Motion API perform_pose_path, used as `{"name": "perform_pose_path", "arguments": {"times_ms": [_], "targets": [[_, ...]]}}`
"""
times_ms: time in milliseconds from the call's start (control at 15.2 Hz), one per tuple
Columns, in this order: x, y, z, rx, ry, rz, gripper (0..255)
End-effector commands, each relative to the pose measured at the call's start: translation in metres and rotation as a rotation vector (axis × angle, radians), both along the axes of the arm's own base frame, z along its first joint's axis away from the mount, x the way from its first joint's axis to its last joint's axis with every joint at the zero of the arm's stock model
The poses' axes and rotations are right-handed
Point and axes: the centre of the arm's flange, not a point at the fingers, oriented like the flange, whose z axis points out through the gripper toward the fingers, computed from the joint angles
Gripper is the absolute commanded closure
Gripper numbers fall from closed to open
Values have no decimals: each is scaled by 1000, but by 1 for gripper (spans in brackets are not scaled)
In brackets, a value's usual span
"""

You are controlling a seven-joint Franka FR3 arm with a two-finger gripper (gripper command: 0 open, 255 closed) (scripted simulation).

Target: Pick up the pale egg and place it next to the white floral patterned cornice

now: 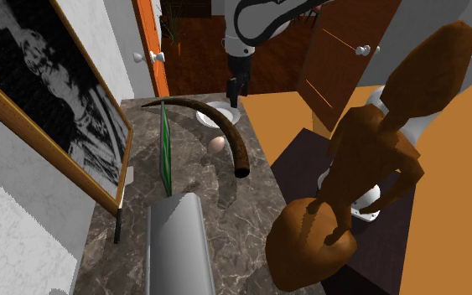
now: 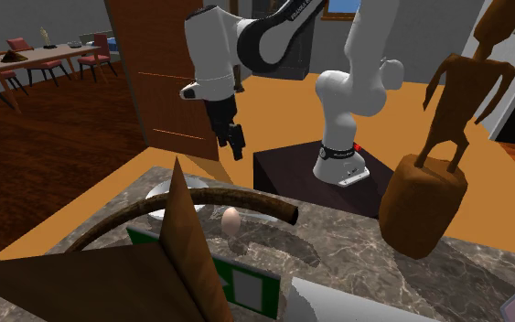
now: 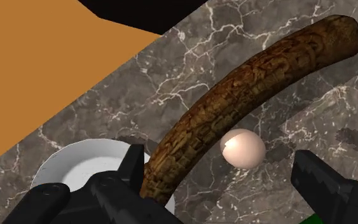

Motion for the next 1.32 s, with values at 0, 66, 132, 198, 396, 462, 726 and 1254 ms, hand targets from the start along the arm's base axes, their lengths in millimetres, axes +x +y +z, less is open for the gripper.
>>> {"name": "perform_pose_path", "arguments": {"times_ms": [0, 66, 132, 198, 396, 462, 726, 1254], "targets": [[10, 11, -25, 2, 12, 44, 0], [15, 18, -36, 3, 19, 66, 0], [19, 25, -46, 4, 25, 88, 0], [24, 32, -57, 5, 31, 109, 0], [35, 54, -90, 9, 50, 174, 0], [39, 62, -101, 10, 57, 196, 0], [49, 89, -140, 14, 79, 272, 0], [41, 90, -179, 14, 79, 272, 0]]}}
